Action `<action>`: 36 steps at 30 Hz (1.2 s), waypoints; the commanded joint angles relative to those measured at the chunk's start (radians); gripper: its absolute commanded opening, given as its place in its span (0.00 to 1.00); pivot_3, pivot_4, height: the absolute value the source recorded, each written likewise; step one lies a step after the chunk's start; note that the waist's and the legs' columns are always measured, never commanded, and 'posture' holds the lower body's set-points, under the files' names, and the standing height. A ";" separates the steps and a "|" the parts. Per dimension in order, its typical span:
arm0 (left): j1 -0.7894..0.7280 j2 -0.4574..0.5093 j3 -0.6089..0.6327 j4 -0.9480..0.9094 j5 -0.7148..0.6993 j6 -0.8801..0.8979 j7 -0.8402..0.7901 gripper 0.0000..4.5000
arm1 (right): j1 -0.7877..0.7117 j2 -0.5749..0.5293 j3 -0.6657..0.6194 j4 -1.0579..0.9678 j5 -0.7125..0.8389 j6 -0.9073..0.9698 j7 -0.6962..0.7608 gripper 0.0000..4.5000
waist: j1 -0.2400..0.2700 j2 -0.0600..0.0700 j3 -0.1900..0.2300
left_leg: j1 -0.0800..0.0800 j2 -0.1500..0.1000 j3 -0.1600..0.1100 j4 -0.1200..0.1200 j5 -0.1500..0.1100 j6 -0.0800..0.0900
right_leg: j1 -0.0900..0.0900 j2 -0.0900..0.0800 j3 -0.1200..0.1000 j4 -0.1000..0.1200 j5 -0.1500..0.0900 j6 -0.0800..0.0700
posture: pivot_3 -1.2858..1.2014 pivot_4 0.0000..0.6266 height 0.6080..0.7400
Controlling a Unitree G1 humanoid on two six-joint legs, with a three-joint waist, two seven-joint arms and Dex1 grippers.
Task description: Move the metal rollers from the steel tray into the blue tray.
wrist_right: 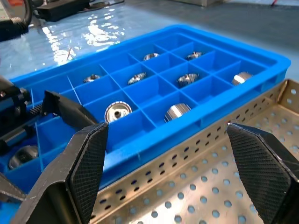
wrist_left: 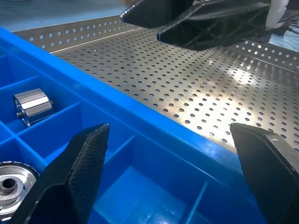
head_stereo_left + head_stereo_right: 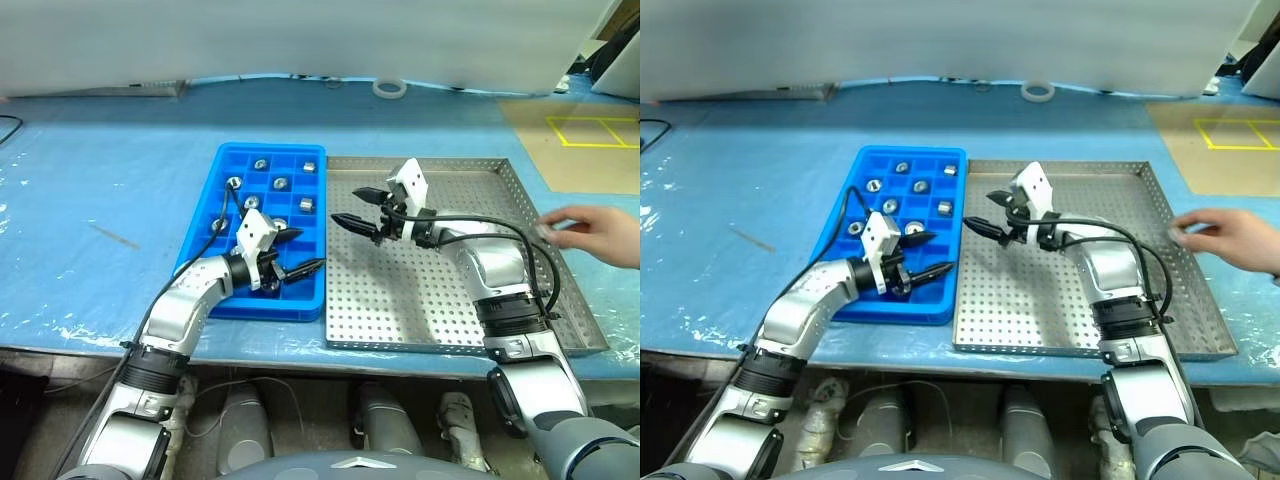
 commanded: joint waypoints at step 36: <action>-0.361 -0.160 -0.077 0.478 0.085 -0.234 -0.264 0.97 | 0.331 -0.121 -0.251 -0.310 -0.060 0.006 -0.389 0.95 | -0.114 0.000 0.000 | -0.003 -0.001 0.002 0.006 -0.005 0.008 | 0.003 0.005 0.004 -0.011 0.001 0.007 | 0.27 0.24 1.00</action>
